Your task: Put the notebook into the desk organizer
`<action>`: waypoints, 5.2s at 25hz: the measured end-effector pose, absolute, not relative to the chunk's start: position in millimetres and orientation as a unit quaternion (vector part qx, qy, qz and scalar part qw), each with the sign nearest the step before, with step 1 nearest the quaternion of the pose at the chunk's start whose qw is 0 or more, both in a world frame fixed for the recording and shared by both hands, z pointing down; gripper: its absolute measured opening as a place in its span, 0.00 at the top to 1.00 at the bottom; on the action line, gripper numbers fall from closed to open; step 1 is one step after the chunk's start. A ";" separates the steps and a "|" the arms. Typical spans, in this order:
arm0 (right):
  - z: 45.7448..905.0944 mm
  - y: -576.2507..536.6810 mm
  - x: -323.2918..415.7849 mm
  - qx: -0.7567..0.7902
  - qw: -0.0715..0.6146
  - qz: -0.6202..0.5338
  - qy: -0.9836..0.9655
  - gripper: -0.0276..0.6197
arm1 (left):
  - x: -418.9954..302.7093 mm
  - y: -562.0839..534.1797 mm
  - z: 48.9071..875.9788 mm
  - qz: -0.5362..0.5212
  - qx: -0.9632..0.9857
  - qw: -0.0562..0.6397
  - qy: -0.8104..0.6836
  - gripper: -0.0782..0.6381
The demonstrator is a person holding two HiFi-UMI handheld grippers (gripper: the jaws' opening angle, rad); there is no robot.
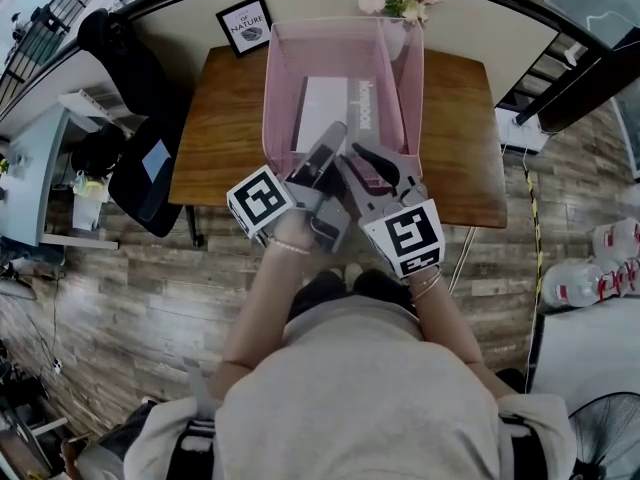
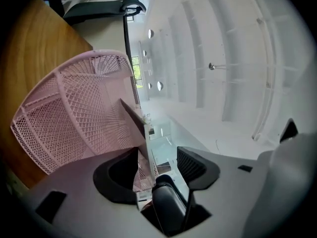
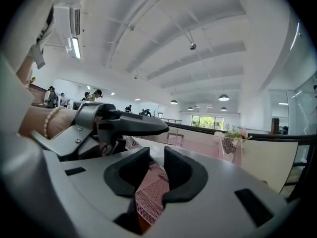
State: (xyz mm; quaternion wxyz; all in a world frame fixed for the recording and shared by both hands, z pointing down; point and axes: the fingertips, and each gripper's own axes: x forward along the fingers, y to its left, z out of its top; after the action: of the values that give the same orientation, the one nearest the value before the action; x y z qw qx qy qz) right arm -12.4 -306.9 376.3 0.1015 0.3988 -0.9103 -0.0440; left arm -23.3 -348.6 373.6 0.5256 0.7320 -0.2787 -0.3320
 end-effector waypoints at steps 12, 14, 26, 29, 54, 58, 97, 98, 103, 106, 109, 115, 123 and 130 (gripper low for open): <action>387.4 -312.9 -12.8 0.409 0.130 -0.054 -0.902 0.71 | -23.2 -335.4 372.5 -0.342 0.728 0.538 -0.253 0.54; 390.1 -315.9 -11.3 0.413 0.131 -0.047 -0.900 0.71 | -22.7 -330.2 374.2 -0.339 0.729 0.541 -0.247 0.54; 402.2 -330.1 -1.2 0.430 0.125 -0.022 -0.894 0.74 | -31.4 -309.3 402.6 -0.325 0.715 0.564 -0.254 0.56; 403.2 -328.6 -4.3 0.424 0.120 -0.013 -0.897 0.75 | -31.8 -307.6 408.5 -0.322 0.713 0.569 -0.253 0.57; 367.4 -313.6 7.5 0.402 0.025 0.046 -0.914 0.80 | -32.3 -302.9 375.3 -0.161 0.878 0.330 -0.305 0.88; 361.2 -312.2 7.3 0.390 0.011 0.046 -0.920 0.94 | -27.2 -304.4 370.7 -0.089 0.905 0.241 -0.339 0.88; 370.4 -306.9 3.0 0.367 0.033 0.061 -0.927 0.94 | -13.3 -311.9 381.2 0.031 0.913 0.145 -0.379 0.87; 370.8 -306.8 2.7 0.368 0.035 0.061 -0.927 0.94 | -13.5 -311.9 381.7 0.032 0.913 0.146 -0.379 0.87; 373.5 -307.1 1.5 0.367 0.041 0.063 -0.927 0.94 | -13.4 -312.5 383.0 0.032 0.914 0.148 -0.375 0.87; 374.9 -307.7 0.9 0.366 0.043 0.066 -0.927 0.94 | -12.8 -312.9 385.5 0.029 0.914 0.160 -0.372 0.87; 377.6 -308.8 1.5 0.368 0.048 0.069 -0.926 0.94 | -13.7 -313.1 387.7 0.028 0.912 0.169 -0.374 0.87; 381.0 -309.3 2.3 0.371 0.054 0.073 -0.924 0.94 | -12.9 -312.8 388.1 0.034 0.912 0.167 -0.373 0.87; 384.5 -307.6 3.1 0.364 0.053 0.077 -0.927 0.94 | -11.5 -310.3 391.8 0.026 0.909 0.181 -0.375 0.87; 388.3 -305.4 4.7 0.359 0.056 0.082 -0.928 0.94 | -18.9 -311.5 395.5 0.023 0.901 0.191 -0.390 0.87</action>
State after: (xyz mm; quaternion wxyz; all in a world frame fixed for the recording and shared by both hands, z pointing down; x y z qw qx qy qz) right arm 4.7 -305.4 388.3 0.0557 0.3591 -0.9281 0.0816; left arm -18.9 -311.5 395.5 0.1910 0.9006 -0.3897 0.0231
